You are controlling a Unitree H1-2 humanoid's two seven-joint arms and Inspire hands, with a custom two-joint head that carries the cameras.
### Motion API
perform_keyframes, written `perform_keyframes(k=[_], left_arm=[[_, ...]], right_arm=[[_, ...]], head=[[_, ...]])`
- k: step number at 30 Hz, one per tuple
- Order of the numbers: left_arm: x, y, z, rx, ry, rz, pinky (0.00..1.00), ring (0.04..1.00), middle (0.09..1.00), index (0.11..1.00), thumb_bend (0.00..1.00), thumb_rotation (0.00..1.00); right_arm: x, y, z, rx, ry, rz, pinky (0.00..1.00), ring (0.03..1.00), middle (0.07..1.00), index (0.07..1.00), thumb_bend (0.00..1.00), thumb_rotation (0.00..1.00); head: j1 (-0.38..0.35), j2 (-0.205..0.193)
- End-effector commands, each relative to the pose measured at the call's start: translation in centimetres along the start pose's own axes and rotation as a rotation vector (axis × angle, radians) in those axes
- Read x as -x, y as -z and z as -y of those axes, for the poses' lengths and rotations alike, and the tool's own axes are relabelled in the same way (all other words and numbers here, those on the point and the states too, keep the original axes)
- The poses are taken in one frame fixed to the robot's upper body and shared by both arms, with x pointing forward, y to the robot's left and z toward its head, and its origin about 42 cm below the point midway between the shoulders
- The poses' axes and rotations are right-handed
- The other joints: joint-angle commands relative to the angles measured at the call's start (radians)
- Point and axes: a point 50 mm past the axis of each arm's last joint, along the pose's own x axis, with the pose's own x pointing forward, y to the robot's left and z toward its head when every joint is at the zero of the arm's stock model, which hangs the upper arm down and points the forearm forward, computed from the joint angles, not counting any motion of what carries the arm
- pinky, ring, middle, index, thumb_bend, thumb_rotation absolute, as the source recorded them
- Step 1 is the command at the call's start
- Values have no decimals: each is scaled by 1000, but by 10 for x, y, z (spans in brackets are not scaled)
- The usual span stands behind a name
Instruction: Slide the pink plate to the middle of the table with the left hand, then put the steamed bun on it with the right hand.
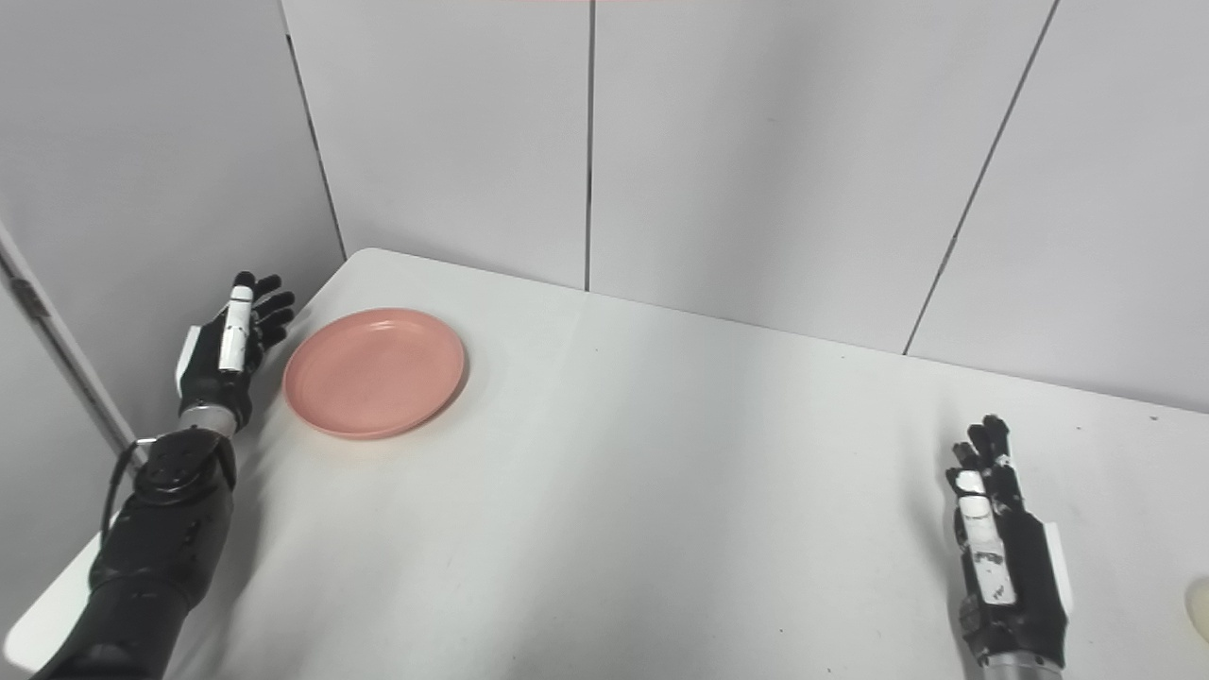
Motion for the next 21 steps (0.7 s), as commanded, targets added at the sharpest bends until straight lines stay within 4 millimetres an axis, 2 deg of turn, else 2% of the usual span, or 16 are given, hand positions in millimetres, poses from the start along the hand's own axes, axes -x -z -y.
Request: perform_keyframes(k=[1,11,21], left_arm=[[-13,-23,1,-9,26,55,904,861,820,802,632,1000],[-10,-9,24,94,148,19,918,877,833,816,632,1000],[-11,1,58,239,220,-3,866,851,820,798,645,998]], right_arm=[[-1,-5,0,-4,-5,16,1000,1000,1000,1000,383,771],[-1,-6,1,-8,-3,11,1000,1000,1000,1000,390,775],[-1,-9,1,-7,-3,20,1000,1000,1000,1000,382,768]], head=[[-2,1],[-3,6],[-5,12]])
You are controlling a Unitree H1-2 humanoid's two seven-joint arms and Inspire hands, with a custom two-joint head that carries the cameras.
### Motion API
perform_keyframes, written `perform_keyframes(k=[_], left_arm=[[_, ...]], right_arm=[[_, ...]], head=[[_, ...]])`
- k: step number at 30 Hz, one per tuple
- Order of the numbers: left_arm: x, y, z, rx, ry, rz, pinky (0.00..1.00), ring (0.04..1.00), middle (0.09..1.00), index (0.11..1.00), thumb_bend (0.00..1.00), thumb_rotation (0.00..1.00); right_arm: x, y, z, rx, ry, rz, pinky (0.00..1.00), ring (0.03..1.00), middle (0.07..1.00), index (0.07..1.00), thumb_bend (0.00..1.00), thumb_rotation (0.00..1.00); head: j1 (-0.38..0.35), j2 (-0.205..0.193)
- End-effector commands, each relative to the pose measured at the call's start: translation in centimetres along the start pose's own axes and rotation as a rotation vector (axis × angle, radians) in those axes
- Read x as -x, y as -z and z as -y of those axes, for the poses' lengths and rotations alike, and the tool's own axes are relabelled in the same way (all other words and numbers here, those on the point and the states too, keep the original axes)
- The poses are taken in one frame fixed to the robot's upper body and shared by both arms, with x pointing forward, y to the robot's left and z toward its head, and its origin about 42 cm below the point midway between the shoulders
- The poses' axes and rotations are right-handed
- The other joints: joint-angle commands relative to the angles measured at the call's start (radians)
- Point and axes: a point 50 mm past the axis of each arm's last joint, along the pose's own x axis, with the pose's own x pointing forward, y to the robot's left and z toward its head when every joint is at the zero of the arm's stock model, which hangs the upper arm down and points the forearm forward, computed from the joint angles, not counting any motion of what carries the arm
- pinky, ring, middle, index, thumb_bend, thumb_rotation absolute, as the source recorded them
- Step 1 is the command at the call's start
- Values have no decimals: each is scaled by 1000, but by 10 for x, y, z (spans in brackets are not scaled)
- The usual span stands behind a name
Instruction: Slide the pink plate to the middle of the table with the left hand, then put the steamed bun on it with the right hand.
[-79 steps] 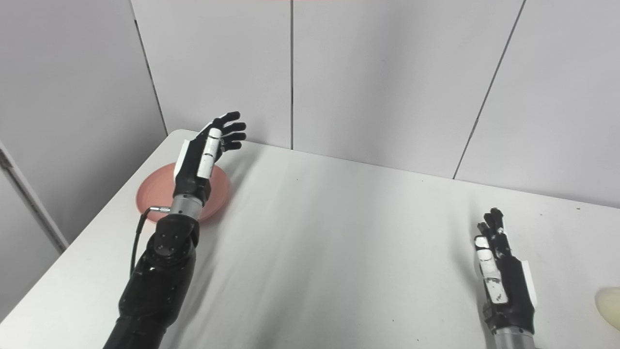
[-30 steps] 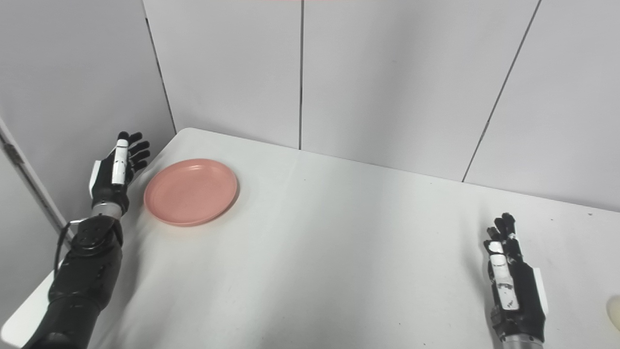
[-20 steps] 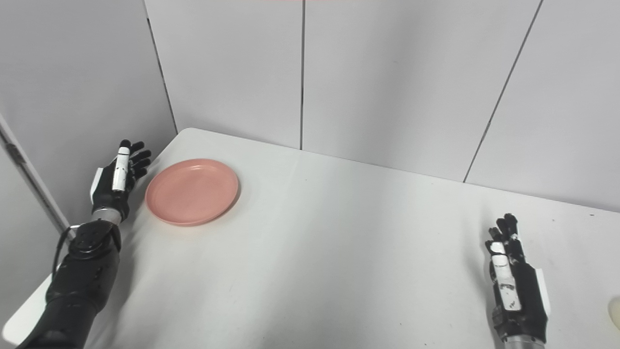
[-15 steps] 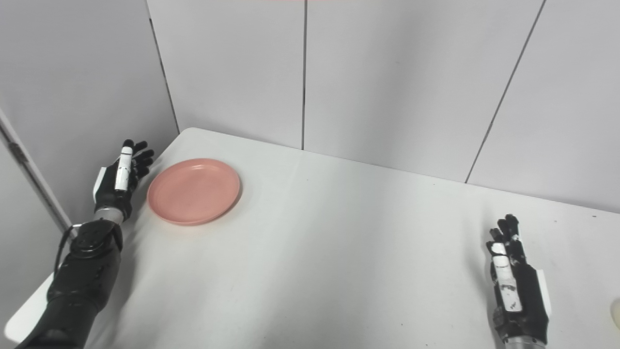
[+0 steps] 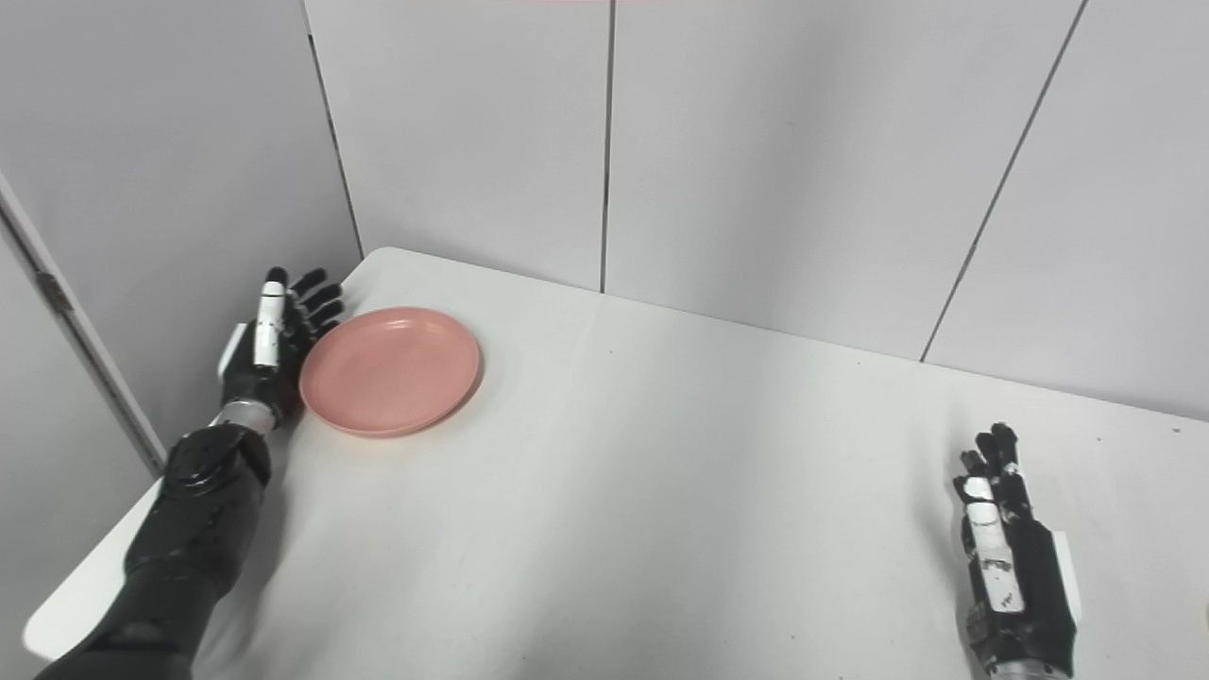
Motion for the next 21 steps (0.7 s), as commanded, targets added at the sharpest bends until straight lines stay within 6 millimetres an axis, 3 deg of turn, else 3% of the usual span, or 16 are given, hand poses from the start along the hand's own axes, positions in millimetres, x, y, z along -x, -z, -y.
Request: perform_keyframes(k=[1,21], left_arm=[[-7,-1,18,36,40,4,864,850,819,797,643,998],[-4,7,90,126,102,7,878,861,832,821,601,1000]], right_arm=[[-3,-9,0,-5,-8,34,1000,1000,1000,1000,382,767],[-5,-10,-3,-3,-4,41,1000,1000,1000,1000,379,767]], head=[[-2,3],[-14,7]])
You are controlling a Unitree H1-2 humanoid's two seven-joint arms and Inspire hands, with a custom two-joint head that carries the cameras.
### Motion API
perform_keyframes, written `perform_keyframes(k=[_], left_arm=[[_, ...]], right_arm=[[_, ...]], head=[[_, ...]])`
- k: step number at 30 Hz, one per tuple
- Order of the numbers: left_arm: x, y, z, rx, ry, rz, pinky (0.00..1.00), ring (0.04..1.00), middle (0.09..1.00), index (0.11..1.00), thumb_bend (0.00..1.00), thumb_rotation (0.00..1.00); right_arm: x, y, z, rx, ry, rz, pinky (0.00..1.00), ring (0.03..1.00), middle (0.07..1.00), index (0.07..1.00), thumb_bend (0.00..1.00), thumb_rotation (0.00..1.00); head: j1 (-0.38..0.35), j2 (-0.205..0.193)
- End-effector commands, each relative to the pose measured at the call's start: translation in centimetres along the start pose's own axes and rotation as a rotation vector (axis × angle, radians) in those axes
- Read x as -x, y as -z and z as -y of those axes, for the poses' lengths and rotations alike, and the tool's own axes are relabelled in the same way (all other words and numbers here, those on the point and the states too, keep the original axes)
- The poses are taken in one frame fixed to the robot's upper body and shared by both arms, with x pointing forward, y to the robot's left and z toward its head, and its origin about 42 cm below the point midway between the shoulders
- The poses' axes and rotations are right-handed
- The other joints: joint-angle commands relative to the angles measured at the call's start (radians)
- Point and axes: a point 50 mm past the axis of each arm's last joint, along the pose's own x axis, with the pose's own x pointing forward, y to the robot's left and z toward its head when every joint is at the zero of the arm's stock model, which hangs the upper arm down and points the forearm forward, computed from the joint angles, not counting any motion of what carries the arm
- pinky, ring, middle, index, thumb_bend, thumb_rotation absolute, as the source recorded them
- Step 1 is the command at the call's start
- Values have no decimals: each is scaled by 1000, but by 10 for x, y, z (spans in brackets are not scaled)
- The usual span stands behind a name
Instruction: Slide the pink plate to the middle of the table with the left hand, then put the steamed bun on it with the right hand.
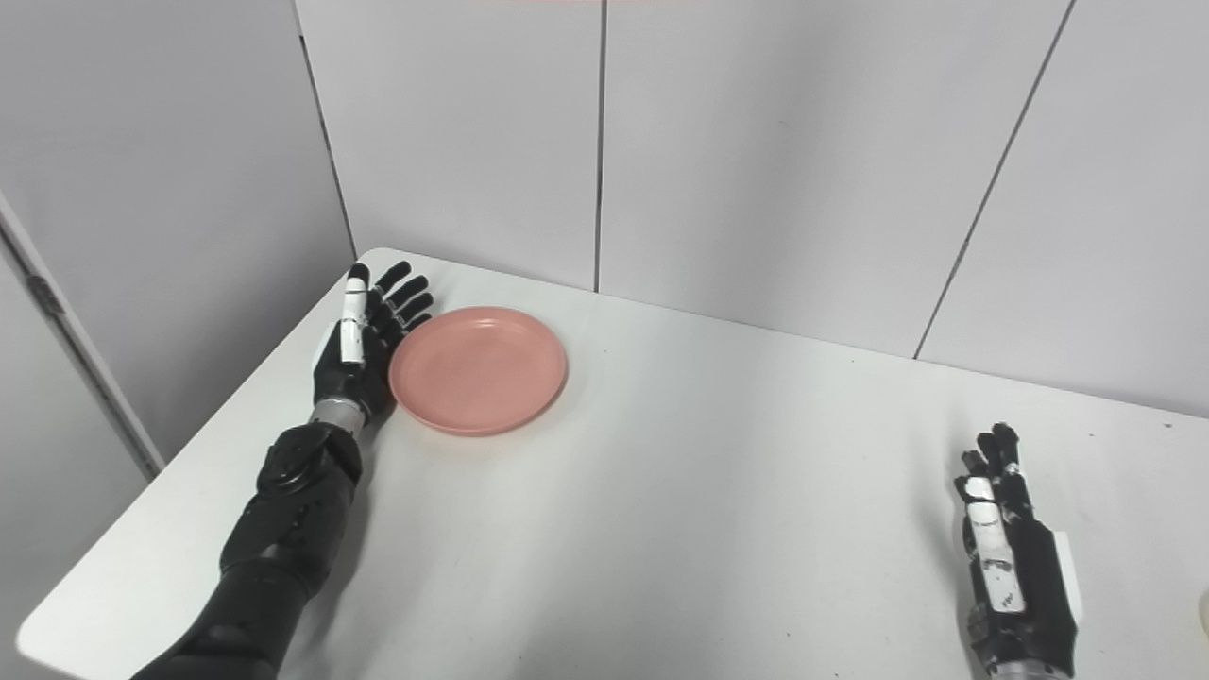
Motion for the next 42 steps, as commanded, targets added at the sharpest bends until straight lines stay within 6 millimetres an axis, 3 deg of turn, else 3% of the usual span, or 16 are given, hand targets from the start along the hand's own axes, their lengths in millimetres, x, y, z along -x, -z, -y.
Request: perform_keyframes(k=[1,12,17,23,27,34,40,42], left_arm=[[-6,-3,20,-5,41,9,880,863,833,823,603,1000],[10,22,86,-12,137,21,907,864,839,830,572,1000],[25,30,112,9,224,-27,911,889,861,852,577,1000],[43,35,132,29,274,-35,878,881,861,846,545,998],[53,38,140,67,269,-50,870,884,863,846,536,988],[69,47,148,58,304,-67,883,897,873,855,529,1000],[81,55,154,83,338,-75,891,885,869,848,534,930],[84,56,156,73,349,-87,883,881,865,845,497,953]], right_arm=[[-5,-10,-4,1,-7,41,1000,1000,1000,1000,376,768],[-5,-12,-7,35,-12,31,1000,1000,1000,1000,360,787],[-6,-10,-8,77,-7,18,1000,1000,1000,1000,384,847],[-9,1,-7,88,7,19,1000,1000,994,1000,453,803],[-9,6,-8,100,6,18,1000,985,988,1000,435,775],[-12,11,-15,106,7,11,1000,970,965,981,598,781],[-13,9,-27,113,5,9,1000,965,954,966,683,759],[-14,8,-31,118,2,10,1000,965,953,963,697,763]], head=[[-4,2],[-46,13],[-83,25],[-155,46],[-202,63],[-306,99],[-393,120],[-419,126]])
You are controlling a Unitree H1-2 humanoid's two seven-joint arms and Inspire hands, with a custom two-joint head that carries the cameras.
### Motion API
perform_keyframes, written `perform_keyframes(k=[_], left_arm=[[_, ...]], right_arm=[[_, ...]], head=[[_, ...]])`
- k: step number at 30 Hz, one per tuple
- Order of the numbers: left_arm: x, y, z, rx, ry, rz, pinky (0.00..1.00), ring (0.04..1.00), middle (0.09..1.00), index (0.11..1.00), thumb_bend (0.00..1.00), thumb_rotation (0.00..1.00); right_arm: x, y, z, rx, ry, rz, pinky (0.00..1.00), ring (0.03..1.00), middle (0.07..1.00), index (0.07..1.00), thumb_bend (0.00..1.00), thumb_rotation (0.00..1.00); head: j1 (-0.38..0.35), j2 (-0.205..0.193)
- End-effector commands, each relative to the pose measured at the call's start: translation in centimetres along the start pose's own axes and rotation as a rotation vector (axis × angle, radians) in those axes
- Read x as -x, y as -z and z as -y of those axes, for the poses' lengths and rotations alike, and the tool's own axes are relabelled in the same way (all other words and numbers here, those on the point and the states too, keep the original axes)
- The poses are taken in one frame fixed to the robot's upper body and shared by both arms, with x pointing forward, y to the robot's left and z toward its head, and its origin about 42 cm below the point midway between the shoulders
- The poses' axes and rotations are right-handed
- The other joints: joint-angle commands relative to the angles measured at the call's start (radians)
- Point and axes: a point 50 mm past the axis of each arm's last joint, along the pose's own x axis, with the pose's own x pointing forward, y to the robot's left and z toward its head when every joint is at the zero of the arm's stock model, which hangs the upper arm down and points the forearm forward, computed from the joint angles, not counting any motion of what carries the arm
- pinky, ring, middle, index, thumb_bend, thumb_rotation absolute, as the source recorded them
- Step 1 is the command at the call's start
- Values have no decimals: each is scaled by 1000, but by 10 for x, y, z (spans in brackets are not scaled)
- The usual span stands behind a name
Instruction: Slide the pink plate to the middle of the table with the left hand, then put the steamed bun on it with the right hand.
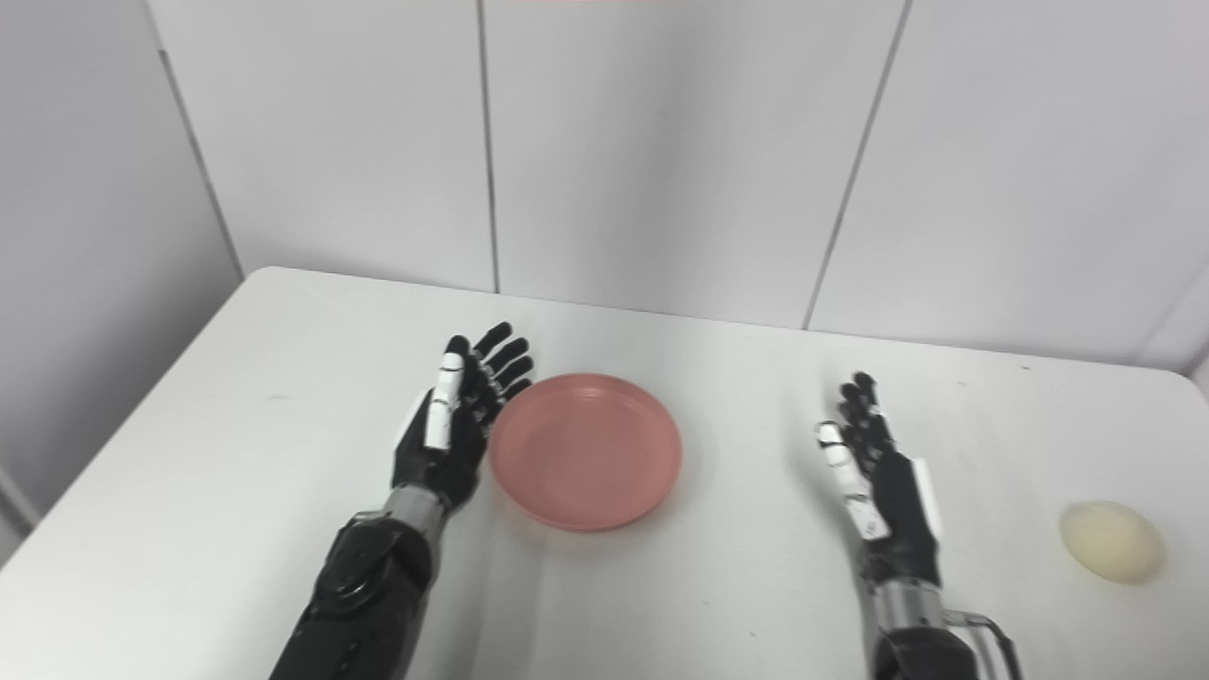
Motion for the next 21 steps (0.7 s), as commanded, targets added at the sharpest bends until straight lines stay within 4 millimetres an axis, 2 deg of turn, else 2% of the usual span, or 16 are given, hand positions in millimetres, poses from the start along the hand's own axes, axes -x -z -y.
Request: perform_keyframes(k=[1,5,9,15,18,21], left_arm=[[3,4,8,-11,30,-29,894,890,873,852,483,979],[6,6,12,-44,78,-42,923,909,891,869,463,999],[10,8,18,-64,120,-66,942,922,907,886,417,1000],[14,15,20,-104,192,-100,973,941,929,912,409,1000],[17,16,19,-110,215,-108,994,957,942,930,384,1000],[17,14,18,-112,219,-114,1000,965,949,930,412,1000]], right_arm=[[0,0,-15,-19,-8,17,1000,964,953,964,702,765],[-2,-3,-23,-23,-13,25,1000,969,956,969,688,757],[-1,-5,-31,-28,-17,28,1000,972,967,977,629,765],[-2,-6,-37,-18,-12,32,1000,969,957,967,658,772],[-4,-9,-39,-10,-9,36,1000,971,961,967,651,784],[-7,-14,-36,24,-1,55,972,961,949,959,626,788]], head=[[-16,5],[-76,19],[-114,31],[-154,43],[-183,43],[-202,42]])
